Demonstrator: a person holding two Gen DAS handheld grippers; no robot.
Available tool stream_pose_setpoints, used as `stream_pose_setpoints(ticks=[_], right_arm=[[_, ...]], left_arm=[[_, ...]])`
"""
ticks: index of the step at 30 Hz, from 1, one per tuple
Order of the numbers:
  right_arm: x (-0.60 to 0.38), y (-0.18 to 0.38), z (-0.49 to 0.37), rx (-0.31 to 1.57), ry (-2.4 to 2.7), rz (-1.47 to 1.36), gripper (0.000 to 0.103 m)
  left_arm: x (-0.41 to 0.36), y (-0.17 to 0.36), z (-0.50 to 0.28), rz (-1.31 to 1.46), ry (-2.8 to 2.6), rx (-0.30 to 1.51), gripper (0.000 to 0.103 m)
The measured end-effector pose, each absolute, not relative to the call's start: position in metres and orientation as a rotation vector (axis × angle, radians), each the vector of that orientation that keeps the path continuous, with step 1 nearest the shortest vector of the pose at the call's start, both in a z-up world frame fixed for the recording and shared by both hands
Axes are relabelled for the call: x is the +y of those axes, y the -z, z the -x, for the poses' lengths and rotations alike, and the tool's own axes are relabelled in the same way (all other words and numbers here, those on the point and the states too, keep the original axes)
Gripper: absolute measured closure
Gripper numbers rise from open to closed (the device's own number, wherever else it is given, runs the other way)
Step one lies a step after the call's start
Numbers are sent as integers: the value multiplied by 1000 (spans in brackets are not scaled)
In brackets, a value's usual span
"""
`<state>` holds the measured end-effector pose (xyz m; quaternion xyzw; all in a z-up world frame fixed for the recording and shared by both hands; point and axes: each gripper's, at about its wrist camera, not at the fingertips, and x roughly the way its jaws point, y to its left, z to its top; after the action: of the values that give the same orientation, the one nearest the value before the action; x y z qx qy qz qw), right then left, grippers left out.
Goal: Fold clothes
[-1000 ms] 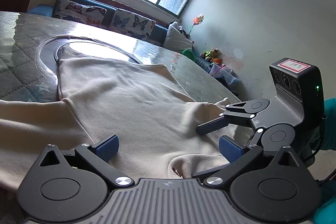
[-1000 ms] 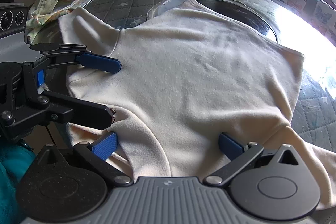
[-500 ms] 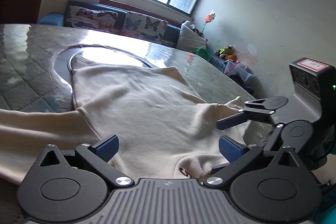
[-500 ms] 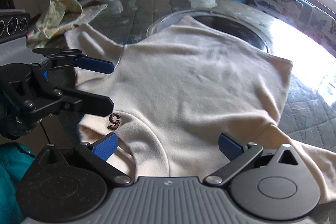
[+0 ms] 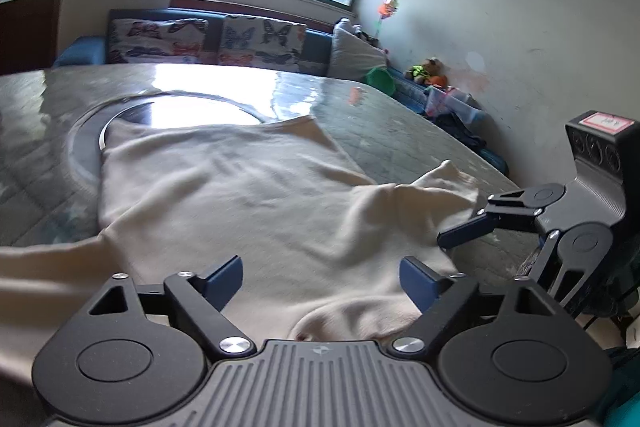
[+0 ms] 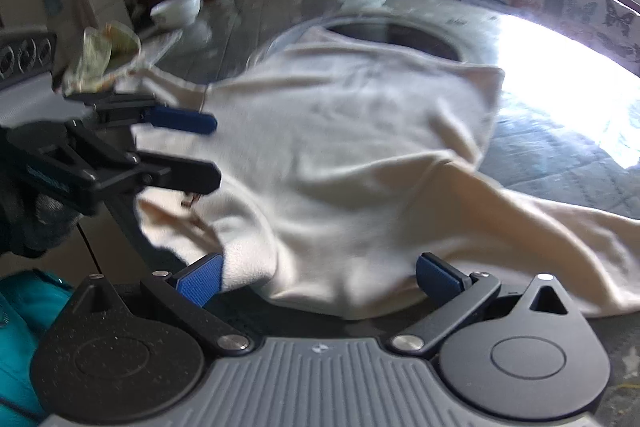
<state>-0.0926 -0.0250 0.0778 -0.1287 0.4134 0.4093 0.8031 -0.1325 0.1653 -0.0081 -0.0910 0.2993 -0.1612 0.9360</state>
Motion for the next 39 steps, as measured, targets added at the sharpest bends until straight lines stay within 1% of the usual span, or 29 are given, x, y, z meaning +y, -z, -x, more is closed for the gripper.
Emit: stream_pose_setpoints(ticks=[3,4,5,7,11,14,16,18,20,21,22,24,26,27,28,29,31,33,34,36,39], right_arm=[[-55,-86,80,860,-781,232,0],[-67,-87,75,852,-737,224,0],[-79,-88,70,845,-693,212,1],[-105,-90,60,834,-605,170,4],[-145,-88,38,791,-425,159,10],[-170,-81,16,797,-333,126,20],[-184,-75,1,803,-278,105,26],[-192,-70,-9,812,-251,91,30],[-197,-65,-17,829,-239,71,35],[-200,-63,-21,837,-235,61,37],[-201,-61,-23,845,-235,52,41],[-202,-56,-26,856,-234,40,45],[-202,-53,-26,856,-225,30,46],[-203,-53,-26,851,-221,26,52],[-203,-54,-24,848,-219,22,63],[-203,-55,-23,848,-221,18,68],[-204,-56,-21,847,-225,11,86],[-205,-58,-19,841,-226,13,90],[-205,-60,-17,830,-222,21,96],[-205,-64,-14,809,-214,34,98],[-209,-81,-3,740,-186,61,99]], left_arm=[[151,5,122,159,368,613,28],[145,5,119,154,386,617,33],[139,6,117,146,409,623,35],[126,7,113,130,457,634,41],[94,9,112,44,547,640,43],[71,11,113,-28,594,639,44],[59,13,112,-65,612,639,49],[51,15,110,-86,622,641,50],[46,18,107,-94,626,652,55],[44,19,105,-98,628,658,59],[41,21,104,-106,627,663,60],[37,23,102,-120,620,671,61],[34,26,100,-132,610,676,63],[32,27,99,-138,605,678,65],[30,28,98,-144,599,681,67],[29,29,97,-150,594,683,68],[28,31,95,-160,579,687,71],[27,32,93,-164,568,688,78],[27,33,92,-166,562,688,83],[28,32,90,-157,560,693,93],[32,29,91,-138,581,692,95]])
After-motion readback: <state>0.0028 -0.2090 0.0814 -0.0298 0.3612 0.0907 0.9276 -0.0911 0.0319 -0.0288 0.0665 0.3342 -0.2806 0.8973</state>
